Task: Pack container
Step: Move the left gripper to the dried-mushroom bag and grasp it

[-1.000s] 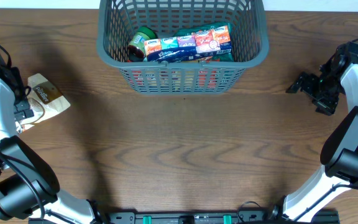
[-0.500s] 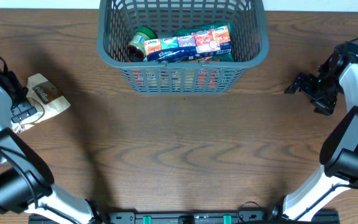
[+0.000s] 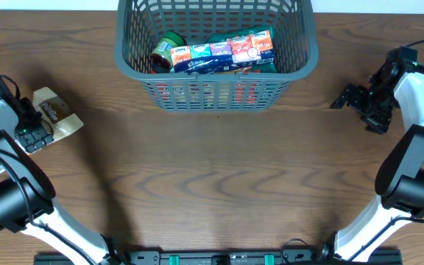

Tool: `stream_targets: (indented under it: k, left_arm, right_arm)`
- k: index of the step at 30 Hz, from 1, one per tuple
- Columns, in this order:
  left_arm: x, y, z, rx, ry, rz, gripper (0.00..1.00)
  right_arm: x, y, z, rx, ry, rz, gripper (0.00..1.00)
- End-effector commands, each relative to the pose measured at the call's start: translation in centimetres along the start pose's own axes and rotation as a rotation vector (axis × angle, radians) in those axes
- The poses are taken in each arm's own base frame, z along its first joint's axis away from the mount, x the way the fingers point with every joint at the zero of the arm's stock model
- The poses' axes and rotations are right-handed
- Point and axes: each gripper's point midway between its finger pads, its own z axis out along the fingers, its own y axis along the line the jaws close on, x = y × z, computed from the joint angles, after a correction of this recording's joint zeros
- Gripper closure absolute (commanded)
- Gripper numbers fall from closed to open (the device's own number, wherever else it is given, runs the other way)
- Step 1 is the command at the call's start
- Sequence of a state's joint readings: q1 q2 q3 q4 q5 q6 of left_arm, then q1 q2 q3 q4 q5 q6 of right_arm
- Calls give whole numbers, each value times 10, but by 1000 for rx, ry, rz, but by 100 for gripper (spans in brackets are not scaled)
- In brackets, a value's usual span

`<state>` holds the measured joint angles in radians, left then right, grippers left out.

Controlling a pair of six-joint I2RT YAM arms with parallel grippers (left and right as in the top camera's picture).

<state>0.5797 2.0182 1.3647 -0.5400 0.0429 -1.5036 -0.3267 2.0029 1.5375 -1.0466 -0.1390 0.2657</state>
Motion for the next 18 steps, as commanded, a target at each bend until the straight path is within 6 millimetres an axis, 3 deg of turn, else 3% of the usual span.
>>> stream_targets:
  k: [1,3,7,18]
  left_arm:
    - [-10,-2,5,9,-46,19,16]
    - [-10,-7,5,30,-47,22,30]
    - [-10,-11,5,45,-45,22,93]
    - [1,-9,5,39,16,61,94]
  right_arm:
    - [3,10,1,-1,1,-9,1]
    - [4,12,1,2,1,-16,1]
    - [5,14,2,10,1,-25,1]
    - [5,10,2,30,-1,-25,1]
